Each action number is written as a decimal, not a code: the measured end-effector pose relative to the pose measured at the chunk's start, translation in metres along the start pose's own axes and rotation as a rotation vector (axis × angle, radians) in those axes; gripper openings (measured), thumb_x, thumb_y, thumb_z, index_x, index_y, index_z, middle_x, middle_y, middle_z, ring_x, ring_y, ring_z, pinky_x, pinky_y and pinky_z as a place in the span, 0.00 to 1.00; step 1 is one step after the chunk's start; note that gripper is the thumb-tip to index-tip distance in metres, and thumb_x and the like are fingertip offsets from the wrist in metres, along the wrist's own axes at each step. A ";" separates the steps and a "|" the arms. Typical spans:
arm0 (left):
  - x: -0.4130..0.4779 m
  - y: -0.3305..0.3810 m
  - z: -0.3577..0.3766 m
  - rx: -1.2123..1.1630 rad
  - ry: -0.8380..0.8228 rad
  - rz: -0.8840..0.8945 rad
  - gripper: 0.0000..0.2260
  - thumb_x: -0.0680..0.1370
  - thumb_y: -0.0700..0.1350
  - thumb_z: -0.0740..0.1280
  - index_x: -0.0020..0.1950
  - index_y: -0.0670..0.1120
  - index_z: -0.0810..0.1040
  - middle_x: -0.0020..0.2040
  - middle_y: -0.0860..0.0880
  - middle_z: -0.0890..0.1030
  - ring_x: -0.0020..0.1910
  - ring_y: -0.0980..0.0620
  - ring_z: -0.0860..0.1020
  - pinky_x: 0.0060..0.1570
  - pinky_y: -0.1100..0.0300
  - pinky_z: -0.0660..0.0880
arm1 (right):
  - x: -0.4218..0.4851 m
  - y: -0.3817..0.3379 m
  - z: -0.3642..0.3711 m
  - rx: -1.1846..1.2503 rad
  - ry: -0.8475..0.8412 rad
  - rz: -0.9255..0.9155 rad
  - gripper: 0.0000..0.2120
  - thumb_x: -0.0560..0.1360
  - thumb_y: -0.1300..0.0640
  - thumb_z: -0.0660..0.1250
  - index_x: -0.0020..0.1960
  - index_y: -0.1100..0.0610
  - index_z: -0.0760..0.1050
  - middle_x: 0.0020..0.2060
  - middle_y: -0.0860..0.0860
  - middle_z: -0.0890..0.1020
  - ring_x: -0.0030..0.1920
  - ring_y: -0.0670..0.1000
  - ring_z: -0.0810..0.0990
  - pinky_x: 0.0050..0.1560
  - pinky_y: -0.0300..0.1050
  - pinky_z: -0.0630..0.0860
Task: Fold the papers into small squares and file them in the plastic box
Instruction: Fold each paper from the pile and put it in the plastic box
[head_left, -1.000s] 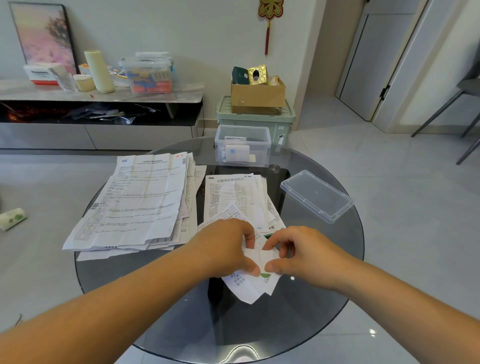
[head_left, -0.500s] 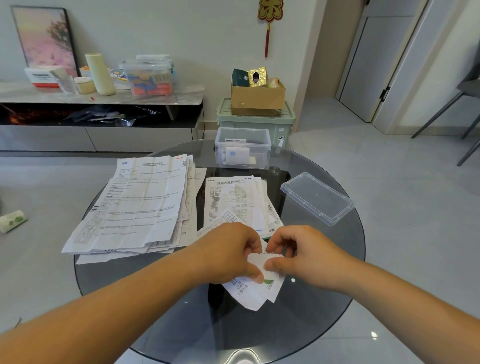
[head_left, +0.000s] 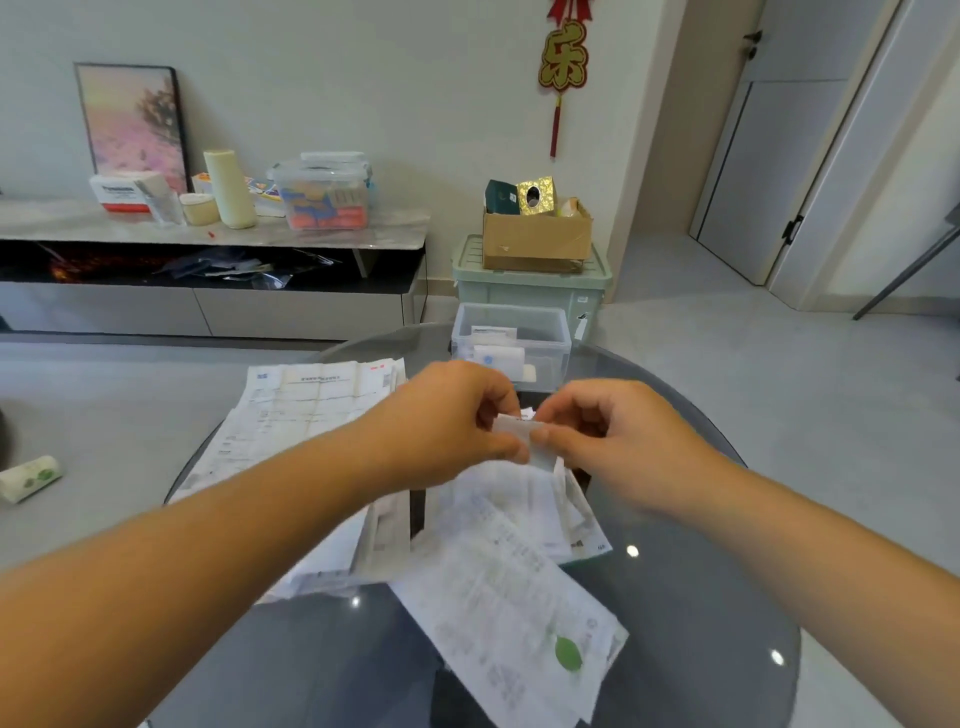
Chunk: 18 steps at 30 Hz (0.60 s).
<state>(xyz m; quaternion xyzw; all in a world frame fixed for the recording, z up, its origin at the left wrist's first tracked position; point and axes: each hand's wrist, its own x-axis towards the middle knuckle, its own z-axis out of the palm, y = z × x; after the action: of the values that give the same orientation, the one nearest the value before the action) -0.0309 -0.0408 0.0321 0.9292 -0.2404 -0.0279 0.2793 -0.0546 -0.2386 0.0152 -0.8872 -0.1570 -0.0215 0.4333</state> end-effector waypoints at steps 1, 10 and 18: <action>0.012 -0.003 -0.006 0.021 0.022 0.012 0.07 0.72 0.52 0.77 0.43 0.52 0.81 0.39 0.53 0.81 0.39 0.53 0.80 0.41 0.58 0.80 | 0.015 0.000 -0.002 -0.013 0.018 -0.008 0.02 0.76 0.53 0.73 0.44 0.49 0.82 0.35 0.46 0.83 0.35 0.45 0.80 0.42 0.45 0.80; 0.145 -0.075 -0.030 0.358 0.211 0.054 0.29 0.74 0.67 0.69 0.67 0.51 0.76 0.59 0.53 0.81 0.54 0.52 0.77 0.61 0.47 0.74 | 0.184 0.032 -0.021 -0.211 0.161 -0.006 0.04 0.77 0.53 0.72 0.44 0.52 0.84 0.38 0.45 0.82 0.40 0.45 0.78 0.40 0.40 0.72; 0.161 -0.108 0.005 0.669 0.077 0.156 0.38 0.73 0.74 0.60 0.73 0.50 0.67 0.68 0.52 0.73 0.70 0.49 0.67 0.74 0.48 0.57 | 0.230 0.077 -0.002 -0.311 0.275 0.124 0.05 0.76 0.52 0.73 0.42 0.49 0.84 0.38 0.46 0.83 0.43 0.49 0.81 0.46 0.49 0.80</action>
<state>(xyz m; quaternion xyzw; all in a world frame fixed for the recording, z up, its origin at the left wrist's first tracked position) 0.1569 -0.0385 -0.0163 0.9486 -0.2956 0.1091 -0.0308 0.1871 -0.2249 -0.0020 -0.9400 -0.0365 -0.1394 0.3092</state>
